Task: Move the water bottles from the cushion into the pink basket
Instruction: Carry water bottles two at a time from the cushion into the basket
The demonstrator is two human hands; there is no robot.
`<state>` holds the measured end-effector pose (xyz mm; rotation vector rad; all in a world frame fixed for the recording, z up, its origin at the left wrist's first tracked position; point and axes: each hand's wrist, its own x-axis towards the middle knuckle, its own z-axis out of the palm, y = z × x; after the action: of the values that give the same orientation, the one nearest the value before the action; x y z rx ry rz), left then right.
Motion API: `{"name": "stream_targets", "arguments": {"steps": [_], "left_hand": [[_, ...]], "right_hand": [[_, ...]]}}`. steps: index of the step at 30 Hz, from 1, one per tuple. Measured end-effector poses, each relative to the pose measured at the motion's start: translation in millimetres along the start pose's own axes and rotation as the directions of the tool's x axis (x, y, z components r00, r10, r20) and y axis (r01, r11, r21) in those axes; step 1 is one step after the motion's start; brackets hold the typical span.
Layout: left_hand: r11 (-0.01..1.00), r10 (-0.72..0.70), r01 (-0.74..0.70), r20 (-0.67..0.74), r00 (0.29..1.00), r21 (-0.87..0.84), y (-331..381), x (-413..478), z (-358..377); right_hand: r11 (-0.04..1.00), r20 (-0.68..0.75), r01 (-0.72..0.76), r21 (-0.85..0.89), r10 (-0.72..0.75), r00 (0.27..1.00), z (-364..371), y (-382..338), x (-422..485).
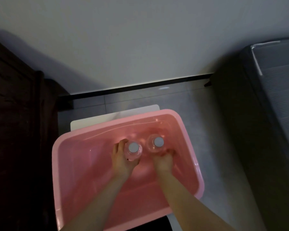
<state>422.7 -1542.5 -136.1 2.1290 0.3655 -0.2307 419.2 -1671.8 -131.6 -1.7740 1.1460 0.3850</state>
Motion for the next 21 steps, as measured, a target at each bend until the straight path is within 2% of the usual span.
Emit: {"name": "stream_targets", "arguments": {"steps": [1,3,10,16,18,21], "left_hand": [[1.000,0.007,-0.008,0.004,1.000,0.001,1,2,2],[1.000,0.023,-0.023,0.016,1.000,0.001,5,6,5],[0.996,0.084,-0.083,0.017,0.996,-0.046,17,27,18],[0.992,0.037,-0.037,0.000,0.999,-0.122,17,26,25],[0.996,0.028,-0.028,0.000,1.000,-0.090,16,23,24],[0.999,0.023,-0.020,0.064,0.998,-0.038,17,22,19]], "right_hand": [[0.985,0.030,-0.138,0.104,0.136,0.990,3,0,1],[0.930,0.087,-0.244,0.274,0.229,0.970,8,-2,6],[0.732,0.113,-0.249,0.634,0.231,0.966,2,-6,12],[0.623,0.142,-0.247,0.742,0.214,0.966,-4,-8,10],[0.681,0.167,-0.266,0.682,0.209,0.964,-7,-10,4],[0.796,0.214,-0.342,0.499,0.269,0.939,-20,-11,-4]]}}
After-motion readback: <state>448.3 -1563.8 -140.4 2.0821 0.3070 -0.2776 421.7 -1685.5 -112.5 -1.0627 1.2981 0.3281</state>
